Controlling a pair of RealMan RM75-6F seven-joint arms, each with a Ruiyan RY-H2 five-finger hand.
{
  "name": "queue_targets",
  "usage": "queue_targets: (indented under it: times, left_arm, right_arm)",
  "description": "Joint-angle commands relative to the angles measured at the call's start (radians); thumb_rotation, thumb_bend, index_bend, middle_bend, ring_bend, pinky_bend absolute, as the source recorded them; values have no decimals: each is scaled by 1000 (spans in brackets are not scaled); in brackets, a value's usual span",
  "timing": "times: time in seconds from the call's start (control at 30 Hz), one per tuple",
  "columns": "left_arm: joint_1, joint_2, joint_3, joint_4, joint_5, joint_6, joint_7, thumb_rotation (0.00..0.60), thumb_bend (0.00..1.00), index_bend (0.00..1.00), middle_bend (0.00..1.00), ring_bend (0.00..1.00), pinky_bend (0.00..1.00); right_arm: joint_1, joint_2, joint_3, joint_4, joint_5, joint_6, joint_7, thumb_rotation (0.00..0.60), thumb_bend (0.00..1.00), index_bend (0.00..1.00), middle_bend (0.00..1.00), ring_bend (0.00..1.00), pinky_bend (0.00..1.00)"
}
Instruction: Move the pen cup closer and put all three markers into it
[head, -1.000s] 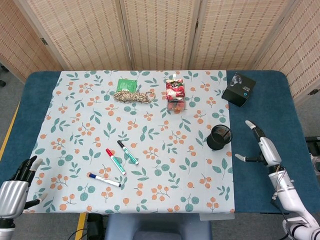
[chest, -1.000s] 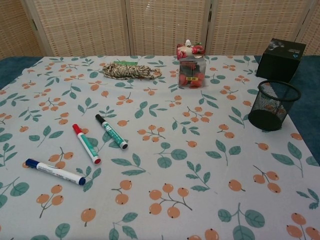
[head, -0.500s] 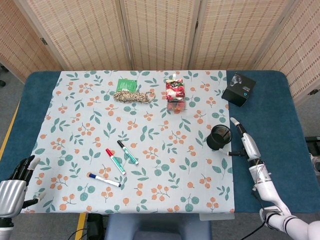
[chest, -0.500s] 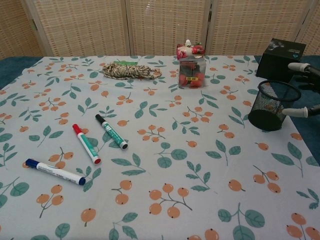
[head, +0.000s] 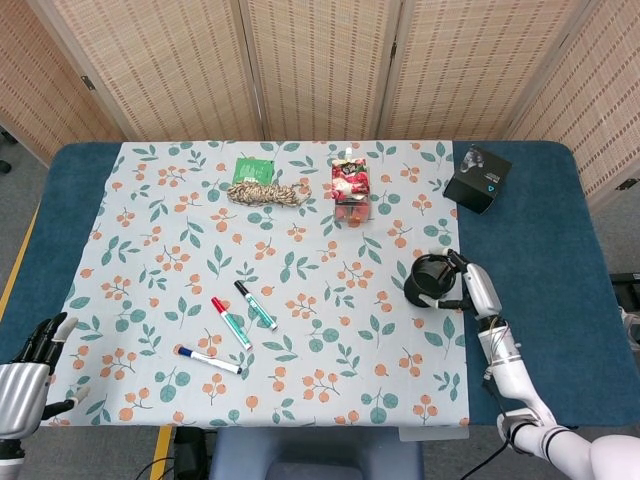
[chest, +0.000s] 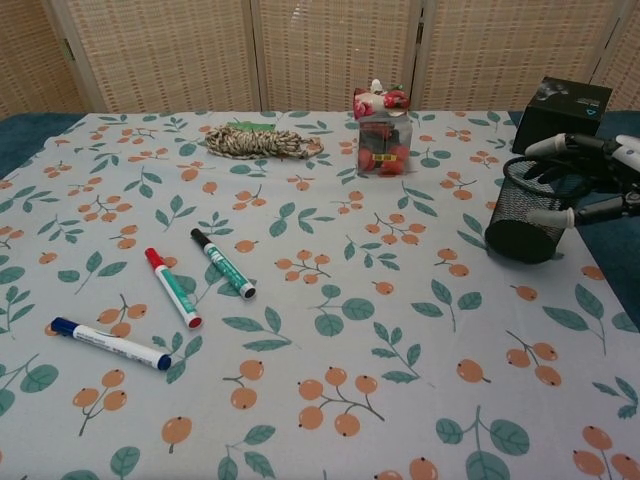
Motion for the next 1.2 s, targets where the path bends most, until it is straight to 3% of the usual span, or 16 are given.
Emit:
queue_targets:
  times: [0.03,0.2,0.47,0.87,1.2]
  left_arm:
    - [0,0,-2,-1,-3,-1,1,600,121,0,90,104,454]
    - [3,1,-2,-4,-2,4,6,600,121,0,91,104,454]
    - [11,7,1,-9,5,18,-4,600,122,0,91,104,454]
    - [16,34,2,-3,5,26,-84,600,121,0,95,108,454]
    - [15,59,-10,14,-31,14,-167,600,122,0,98,110,454]
  right_arm:
    - [-12,42,-10,-115,-33,60,-21,600,232,385,372,309,535]
    - [-1,53,7,-242,-18,58,-83,600,223,385,372,314,535]
    - [65,-21,27,-277,0,-3,-193,600,213,385,360,315,535]
    - [201,-199,77,-160,16,-89,-246,600,209,385,350,314,535]
    - [345,-352,127,39,42,-186,-231,600,205,385,344,315,535]
